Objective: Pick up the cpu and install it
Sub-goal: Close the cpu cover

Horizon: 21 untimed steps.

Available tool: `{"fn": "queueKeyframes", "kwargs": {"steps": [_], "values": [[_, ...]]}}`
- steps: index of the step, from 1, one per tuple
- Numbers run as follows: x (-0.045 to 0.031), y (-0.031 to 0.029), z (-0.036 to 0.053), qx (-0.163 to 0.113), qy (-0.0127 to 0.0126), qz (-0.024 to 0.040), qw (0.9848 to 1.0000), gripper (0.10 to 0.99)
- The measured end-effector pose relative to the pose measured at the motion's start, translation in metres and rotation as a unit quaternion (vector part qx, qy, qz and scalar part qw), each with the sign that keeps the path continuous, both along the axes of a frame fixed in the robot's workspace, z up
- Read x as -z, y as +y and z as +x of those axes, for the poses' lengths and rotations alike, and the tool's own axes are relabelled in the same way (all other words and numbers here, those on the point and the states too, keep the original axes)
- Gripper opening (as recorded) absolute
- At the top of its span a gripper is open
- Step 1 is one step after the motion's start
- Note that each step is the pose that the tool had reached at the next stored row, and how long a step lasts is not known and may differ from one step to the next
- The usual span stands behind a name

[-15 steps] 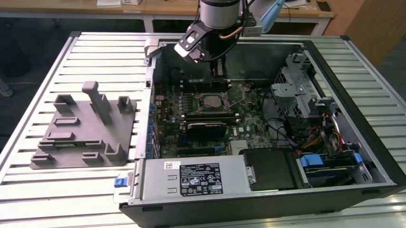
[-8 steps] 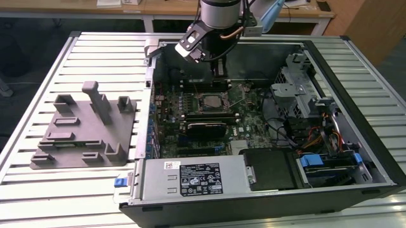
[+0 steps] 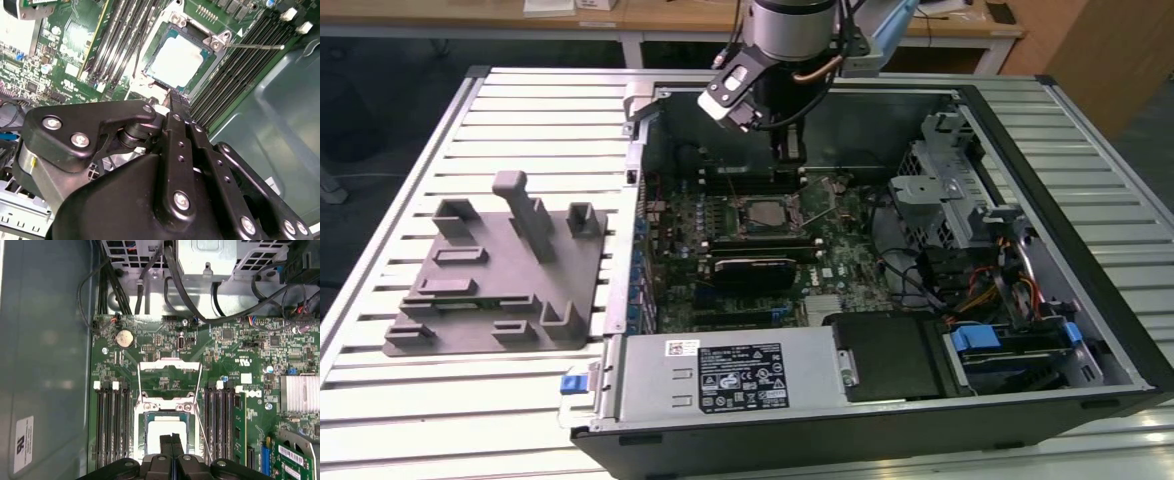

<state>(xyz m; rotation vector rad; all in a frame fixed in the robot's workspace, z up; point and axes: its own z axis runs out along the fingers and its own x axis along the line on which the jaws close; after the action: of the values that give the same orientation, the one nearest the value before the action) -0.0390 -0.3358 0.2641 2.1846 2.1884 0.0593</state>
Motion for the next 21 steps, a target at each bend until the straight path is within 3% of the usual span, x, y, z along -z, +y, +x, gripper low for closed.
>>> {"fn": "queueKeyframes", "kwargs": {"steps": [21], "values": [[0.0, 0.0, 0.0246, 0.0, 0.0, 0.0, 1.0, 0.106]]}}
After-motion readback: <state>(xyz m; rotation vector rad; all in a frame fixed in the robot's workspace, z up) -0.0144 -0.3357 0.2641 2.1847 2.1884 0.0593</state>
